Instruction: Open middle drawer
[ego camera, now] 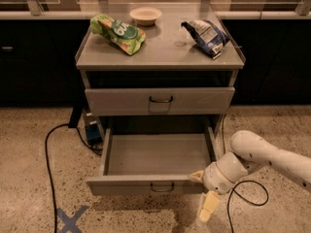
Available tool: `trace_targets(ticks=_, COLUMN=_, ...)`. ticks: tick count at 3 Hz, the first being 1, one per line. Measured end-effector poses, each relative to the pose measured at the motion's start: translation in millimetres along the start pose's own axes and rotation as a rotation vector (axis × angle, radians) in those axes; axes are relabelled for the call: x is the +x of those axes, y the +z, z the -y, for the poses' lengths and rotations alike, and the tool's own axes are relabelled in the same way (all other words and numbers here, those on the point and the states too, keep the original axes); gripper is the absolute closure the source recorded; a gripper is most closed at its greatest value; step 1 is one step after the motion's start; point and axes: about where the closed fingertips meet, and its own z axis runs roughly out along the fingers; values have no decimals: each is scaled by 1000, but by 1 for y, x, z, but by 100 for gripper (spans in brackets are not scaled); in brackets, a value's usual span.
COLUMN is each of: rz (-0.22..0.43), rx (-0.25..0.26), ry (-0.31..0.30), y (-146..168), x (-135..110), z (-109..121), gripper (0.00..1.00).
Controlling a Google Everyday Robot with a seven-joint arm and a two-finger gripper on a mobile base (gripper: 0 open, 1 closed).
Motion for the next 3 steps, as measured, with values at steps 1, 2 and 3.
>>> trace_targets(ticks=1, rz=-42, rx=-5, ry=23, y=16, x=3, z=34, gripper=0)
trace_targets(ticks=2, rz=-61, rx=-21, ry=43, y=27, x=5, z=60, gripper=0)
trace_targets(ticks=3, rz=-61, rx=-44, ry=72, y=39, x=12, z=83, gripper=0)
